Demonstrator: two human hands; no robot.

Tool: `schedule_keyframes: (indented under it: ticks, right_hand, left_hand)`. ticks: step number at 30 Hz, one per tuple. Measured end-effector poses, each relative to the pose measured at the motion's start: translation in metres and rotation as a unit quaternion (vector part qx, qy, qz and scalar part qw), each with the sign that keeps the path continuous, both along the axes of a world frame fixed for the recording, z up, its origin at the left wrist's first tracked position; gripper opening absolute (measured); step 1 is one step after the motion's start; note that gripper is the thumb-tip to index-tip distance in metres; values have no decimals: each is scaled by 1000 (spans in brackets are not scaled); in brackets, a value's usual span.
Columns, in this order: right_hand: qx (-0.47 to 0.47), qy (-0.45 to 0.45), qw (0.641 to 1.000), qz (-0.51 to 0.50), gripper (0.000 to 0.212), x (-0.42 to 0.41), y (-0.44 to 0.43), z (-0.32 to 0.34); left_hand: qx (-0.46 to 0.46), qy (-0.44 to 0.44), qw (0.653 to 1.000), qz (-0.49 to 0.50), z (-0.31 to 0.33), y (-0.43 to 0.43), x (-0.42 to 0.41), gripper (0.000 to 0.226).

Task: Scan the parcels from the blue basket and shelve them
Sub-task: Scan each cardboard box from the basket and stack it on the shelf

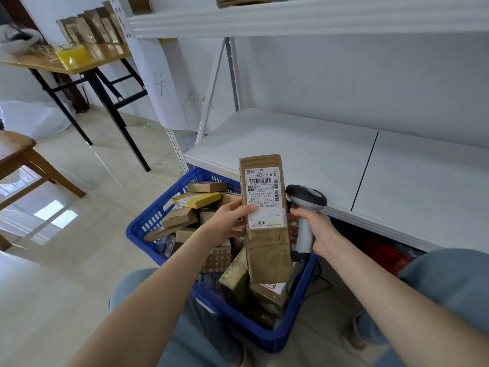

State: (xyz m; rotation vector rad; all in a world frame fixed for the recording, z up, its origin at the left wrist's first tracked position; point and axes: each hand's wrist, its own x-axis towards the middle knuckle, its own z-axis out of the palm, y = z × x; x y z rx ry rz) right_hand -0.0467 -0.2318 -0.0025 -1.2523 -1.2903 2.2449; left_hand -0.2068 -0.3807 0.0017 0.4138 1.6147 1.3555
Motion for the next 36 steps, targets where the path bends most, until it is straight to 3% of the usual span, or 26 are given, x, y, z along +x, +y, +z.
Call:
schedule_keyframes:
  ticks: [9,13,17,29,36]
  right_hand:
    - [-4,-7,1000,-1,36,6,-1,-5]
    - [57,-1,997,-50,28,10,-7,-2]
    - [101,18,995,-21,7,24,-28,15]
    - [171,1,985,10,22,47,-98,28]
    - [188,-27,981,33,23,50,-103,31]
  left_hand:
    - [5,-15,1000,1,-3,-3,2,55]
    - [-6,2,999,34,-10,-3,3,64]
    - [-10,0,998,60,-17,-5,4,72]
    - [-13,8,998,66,-30,-6,18,57]
    - [-30,33,996,72,-35,-9,18,62]
